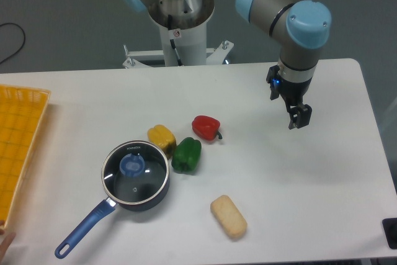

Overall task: Open the lid
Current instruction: 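Move the gripper from its start pose toward the saucepan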

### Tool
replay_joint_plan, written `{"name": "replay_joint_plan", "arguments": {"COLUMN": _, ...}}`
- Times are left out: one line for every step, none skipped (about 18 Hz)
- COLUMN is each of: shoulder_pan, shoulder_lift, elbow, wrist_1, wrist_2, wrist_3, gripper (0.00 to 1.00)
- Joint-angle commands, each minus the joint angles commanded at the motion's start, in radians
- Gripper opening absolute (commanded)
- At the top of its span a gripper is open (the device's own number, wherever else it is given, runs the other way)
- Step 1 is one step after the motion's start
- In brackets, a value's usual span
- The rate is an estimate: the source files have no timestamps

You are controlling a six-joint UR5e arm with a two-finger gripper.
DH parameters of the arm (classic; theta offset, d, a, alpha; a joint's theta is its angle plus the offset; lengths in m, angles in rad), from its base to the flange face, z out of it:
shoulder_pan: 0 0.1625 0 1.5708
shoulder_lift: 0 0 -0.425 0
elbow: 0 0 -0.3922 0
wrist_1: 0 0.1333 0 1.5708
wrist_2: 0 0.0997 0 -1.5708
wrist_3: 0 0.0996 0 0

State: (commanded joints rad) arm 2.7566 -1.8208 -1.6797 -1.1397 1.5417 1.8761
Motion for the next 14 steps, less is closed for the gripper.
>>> {"name": "replay_joint_plan", "arguments": {"shoulder_pan": 0.0, "shoulder_lift": 0.0, "elbow": 0.0, "wrist_1": 0.0, "wrist_2": 0.0, "wrist_3": 0.002, "gripper": 1.0}}
{"name": "replay_joint_plan", "arguments": {"shoulder_pan": 0.002, "shoulder_lift": 0.0, "elbow": 0.0, "wrist_1": -0.002, "wrist_2": 0.0, "wrist_3": 0.0, "gripper": 1.0}}
{"name": "replay_joint_plan", "arguments": {"shoulder_pan": 0.0, "shoulder_lift": 0.0, "elbow": 0.0, "wrist_1": -0.002, "wrist_2": 0.0, "wrist_3": 0.0, "gripper": 1.0}}
{"name": "replay_joint_plan", "arguments": {"shoulder_pan": -0.003, "shoulder_lift": 0.0, "elbow": 0.0, "wrist_1": -0.002, "wrist_2": 0.0, "wrist_3": 0.0, "gripper": 1.0}}
{"name": "replay_joint_plan", "arguments": {"shoulder_pan": -0.006, "shoulder_lift": 0.002, "elbow": 0.0, "wrist_1": -0.003, "wrist_2": 0.0, "wrist_3": 0.0, "gripper": 1.0}}
{"name": "replay_joint_plan", "arguments": {"shoulder_pan": -0.008, "shoulder_lift": 0.002, "elbow": 0.002, "wrist_1": -0.009, "wrist_2": 0.0, "wrist_3": -0.002, "gripper": 1.0}}
{"name": "replay_joint_plan", "arguments": {"shoulder_pan": -0.009, "shoulder_lift": 0.002, "elbow": 0.0, "wrist_1": -0.017, "wrist_2": 0.0, "wrist_3": -0.012, "gripper": 1.0}}
{"name": "replay_joint_plan", "arguments": {"shoulder_pan": -0.011, "shoulder_lift": 0.003, "elbow": -0.003, "wrist_1": -0.018, "wrist_2": 0.002, "wrist_3": -0.014, "gripper": 1.0}}
{"name": "replay_joint_plan", "arguments": {"shoulder_pan": -0.011, "shoulder_lift": 0.009, "elbow": -0.005, "wrist_1": -0.018, "wrist_2": 0.003, "wrist_3": -0.017, "gripper": 1.0}}
{"name": "replay_joint_plan", "arguments": {"shoulder_pan": -0.017, "shoulder_lift": 0.015, "elbow": -0.005, "wrist_1": -0.02, "wrist_2": 0.003, "wrist_3": -0.017, "gripper": 1.0}}
{"name": "replay_joint_plan", "arguments": {"shoulder_pan": -0.023, "shoulder_lift": 0.017, "elbow": -0.005, "wrist_1": -0.021, "wrist_2": 0.003, "wrist_3": -0.017, "gripper": 1.0}}
{"name": "replay_joint_plan", "arguments": {"shoulder_pan": -0.029, "shoulder_lift": 0.023, "elbow": -0.008, "wrist_1": -0.023, "wrist_2": 0.003, "wrist_3": -0.018, "gripper": 1.0}}
{"name": "replay_joint_plan", "arguments": {"shoulder_pan": -0.032, "shoulder_lift": 0.038, "elbow": -0.011, "wrist_1": -0.031, "wrist_2": 0.003, "wrist_3": -0.018, "gripper": 1.0}}
{"name": "replay_joint_plan", "arguments": {"shoulder_pan": -0.034, "shoulder_lift": 0.049, "elbow": -0.012, "wrist_1": -0.049, "wrist_2": 0.002, "wrist_3": -0.02, "gripper": 1.0}}
